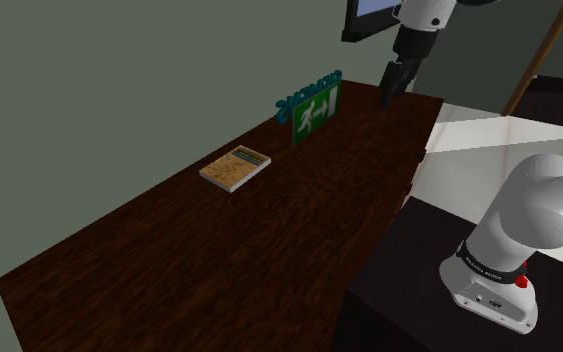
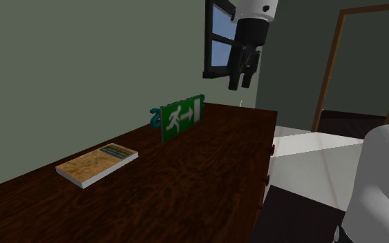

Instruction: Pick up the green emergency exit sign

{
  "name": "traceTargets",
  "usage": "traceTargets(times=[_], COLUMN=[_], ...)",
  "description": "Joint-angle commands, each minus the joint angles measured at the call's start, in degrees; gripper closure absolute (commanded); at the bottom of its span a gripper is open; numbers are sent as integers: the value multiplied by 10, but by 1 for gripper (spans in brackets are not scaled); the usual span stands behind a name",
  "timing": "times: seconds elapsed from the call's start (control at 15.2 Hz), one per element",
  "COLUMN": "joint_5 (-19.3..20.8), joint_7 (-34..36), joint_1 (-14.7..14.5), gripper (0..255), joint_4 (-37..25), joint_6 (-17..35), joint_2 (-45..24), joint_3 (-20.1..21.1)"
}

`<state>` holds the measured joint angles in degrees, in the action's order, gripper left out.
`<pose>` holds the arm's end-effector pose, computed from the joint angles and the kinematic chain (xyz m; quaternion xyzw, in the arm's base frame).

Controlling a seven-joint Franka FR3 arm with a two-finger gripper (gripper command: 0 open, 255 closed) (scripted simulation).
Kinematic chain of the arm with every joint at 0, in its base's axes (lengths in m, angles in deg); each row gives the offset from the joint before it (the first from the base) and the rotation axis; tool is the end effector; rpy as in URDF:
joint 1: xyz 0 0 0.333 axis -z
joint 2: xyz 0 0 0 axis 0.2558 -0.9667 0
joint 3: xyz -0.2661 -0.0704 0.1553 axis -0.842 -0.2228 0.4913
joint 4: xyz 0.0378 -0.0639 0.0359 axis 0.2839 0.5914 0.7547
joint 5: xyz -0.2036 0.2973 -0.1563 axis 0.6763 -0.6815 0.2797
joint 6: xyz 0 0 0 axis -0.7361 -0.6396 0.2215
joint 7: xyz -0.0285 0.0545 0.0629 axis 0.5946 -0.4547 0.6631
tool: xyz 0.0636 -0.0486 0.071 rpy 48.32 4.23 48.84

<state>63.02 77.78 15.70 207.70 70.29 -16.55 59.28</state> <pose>0.3231 -0.0071 0.6042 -0.9981 0.0081 -0.0572 0.0222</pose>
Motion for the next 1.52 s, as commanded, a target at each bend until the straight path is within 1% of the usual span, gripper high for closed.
traceTargets(times=[0.0,0.33,0.73,1.06,1.45], joint_5=[0,-13,-7,8,25], joint_7=[0,123,266,381,506], joint_1=[0,33,72,98,118], gripper=[0,0,0,0,0], joint_4=[0,-63,-162,-259,-387], joint_6=[0,50,85,93,82], joint_2=[0,-113,-249,-357,-481], joint_3=[0,35,61,67,53])
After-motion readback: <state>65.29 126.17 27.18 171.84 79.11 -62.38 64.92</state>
